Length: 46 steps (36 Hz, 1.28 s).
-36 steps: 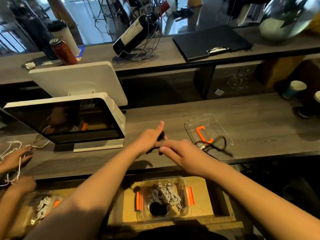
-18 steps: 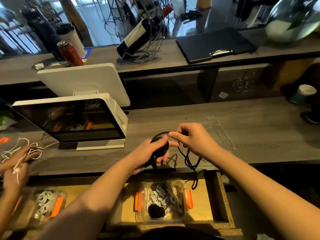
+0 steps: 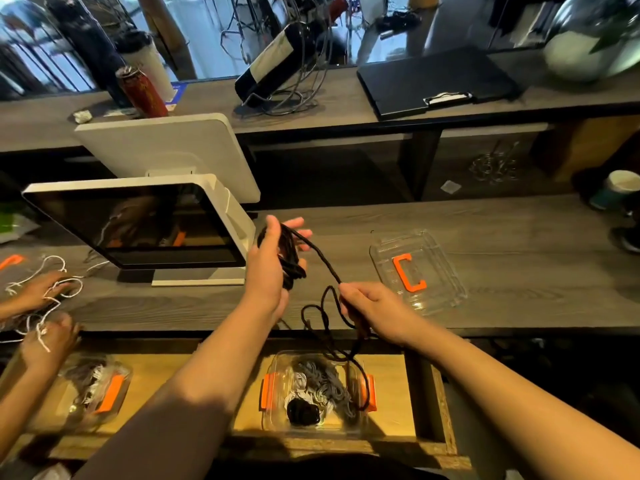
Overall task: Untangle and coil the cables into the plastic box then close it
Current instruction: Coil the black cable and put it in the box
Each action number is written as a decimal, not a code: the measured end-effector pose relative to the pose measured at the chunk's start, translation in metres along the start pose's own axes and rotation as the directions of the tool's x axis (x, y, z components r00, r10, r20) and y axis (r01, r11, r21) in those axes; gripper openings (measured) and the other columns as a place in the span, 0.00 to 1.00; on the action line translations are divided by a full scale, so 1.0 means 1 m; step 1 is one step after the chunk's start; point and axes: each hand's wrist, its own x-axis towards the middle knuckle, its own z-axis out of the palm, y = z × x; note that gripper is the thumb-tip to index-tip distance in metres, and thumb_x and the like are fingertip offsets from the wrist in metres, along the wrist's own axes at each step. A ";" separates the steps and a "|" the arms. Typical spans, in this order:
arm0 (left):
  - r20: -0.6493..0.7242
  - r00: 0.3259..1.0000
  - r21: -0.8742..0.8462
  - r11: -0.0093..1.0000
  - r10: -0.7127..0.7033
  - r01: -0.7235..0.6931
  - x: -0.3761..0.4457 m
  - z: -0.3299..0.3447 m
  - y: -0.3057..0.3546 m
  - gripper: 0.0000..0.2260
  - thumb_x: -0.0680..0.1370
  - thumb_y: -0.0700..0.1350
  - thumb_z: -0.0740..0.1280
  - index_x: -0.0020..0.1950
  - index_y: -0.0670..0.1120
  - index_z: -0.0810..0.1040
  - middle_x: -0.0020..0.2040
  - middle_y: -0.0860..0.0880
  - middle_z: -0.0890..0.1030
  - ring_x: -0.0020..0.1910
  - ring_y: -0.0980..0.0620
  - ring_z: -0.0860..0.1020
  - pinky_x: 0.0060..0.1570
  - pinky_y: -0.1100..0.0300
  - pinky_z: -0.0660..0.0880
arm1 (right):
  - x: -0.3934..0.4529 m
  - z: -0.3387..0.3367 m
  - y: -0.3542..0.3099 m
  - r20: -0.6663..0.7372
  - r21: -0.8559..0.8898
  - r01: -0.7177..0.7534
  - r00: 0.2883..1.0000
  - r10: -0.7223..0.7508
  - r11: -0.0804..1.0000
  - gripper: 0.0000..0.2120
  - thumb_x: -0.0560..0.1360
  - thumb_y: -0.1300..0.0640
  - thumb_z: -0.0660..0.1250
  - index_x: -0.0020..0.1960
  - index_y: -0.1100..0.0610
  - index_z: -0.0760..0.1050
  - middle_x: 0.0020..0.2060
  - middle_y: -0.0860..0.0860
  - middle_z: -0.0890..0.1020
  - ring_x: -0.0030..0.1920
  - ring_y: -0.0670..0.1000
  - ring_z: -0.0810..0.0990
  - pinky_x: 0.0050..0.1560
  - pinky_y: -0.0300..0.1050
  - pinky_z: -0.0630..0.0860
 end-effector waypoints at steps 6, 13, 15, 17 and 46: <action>-0.118 0.989 -0.295 0.954 -0.089 0.051 0.012 0.007 0.007 0.23 0.84 0.60 0.54 0.58 0.44 0.80 0.41 0.48 0.83 0.44 0.51 0.83 0.54 0.53 0.78 | -0.007 0.002 0.014 0.019 -0.018 0.006 1.000 -0.005 1.000 0.17 0.84 0.48 0.55 0.42 0.53 0.74 0.32 0.47 0.72 0.32 0.46 0.72 0.35 0.40 0.72; -0.268 0.924 -0.598 0.799 -0.275 0.065 0.035 0.000 0.011 0.20 0.84 0.59 0.56 0.55 0.43 0.77 0.37 0.48 0.73 0.32 0.54 0.72 0.31 0.63 0.74 | -0.006 0.019 0.030 0.034 -0.078 -0.030 0.999 0.033 0.996 0.18 0.85 0.50 0.54 0.42 0.50 0.76 0.30 0.42 0.74 0.33 0.43 0.71 0.39 0.41 0.68; -0.333 0.898 -0.582 0.812 -0.289 0.045 0.041 -0.004 0.011 0.19 0.84 0.59 0.57 0.52 0.44 0.77 0.37 0.49 0.72 0.31 0.55 0.71 0.29 0.65 0.72 | -0.005 0.021 0.027 0.051 -0.111 -0.054 0.997 0.060 0.992 0.18 0.85 0.49 0.54 0.44 0.51 0.77 0.28 0.42 0.72 0.29 0.39 0.69 0.34 0.37 0.66; -0.426 0.876 -0.478 0.878 -0.227 -0.004 0.043 -0.007 0.009 0.20 0.83 0.60 0.59 0.50 0.44 0.77 0.36 0.50 0.73 0.31 0.56 0.71 0.29 0.64 0.71 | -0.003 0.024 0.024 0.047 -0.131 -0.059 0.997 0.066 0.990 0.17 0.85 0.50 0.55 0.46 0.55 0.79 0.27 0.43 0.70 0.26 0.39 0.67 0.31 0.36 0.63; 0.307 0.720 0.952 0.199 -0.622 -0.233 0.005 -0.038 -0.016 0.44 0.68 0.78 0.42 0.60 0.50 0.82 0.56 0.48 0.84 0.52 0.49 0.79 0.59 0.53 0.71 | 0.014 -0.004 -0.017 0.097 -0.719 0.190 0.980 -0.174 0.669 0.14 0.80 0.44 0.63 0.51 0.53 0.78 0.32 0.42 0.74 0.33 0.39 0.71 0.34 0.35 0.64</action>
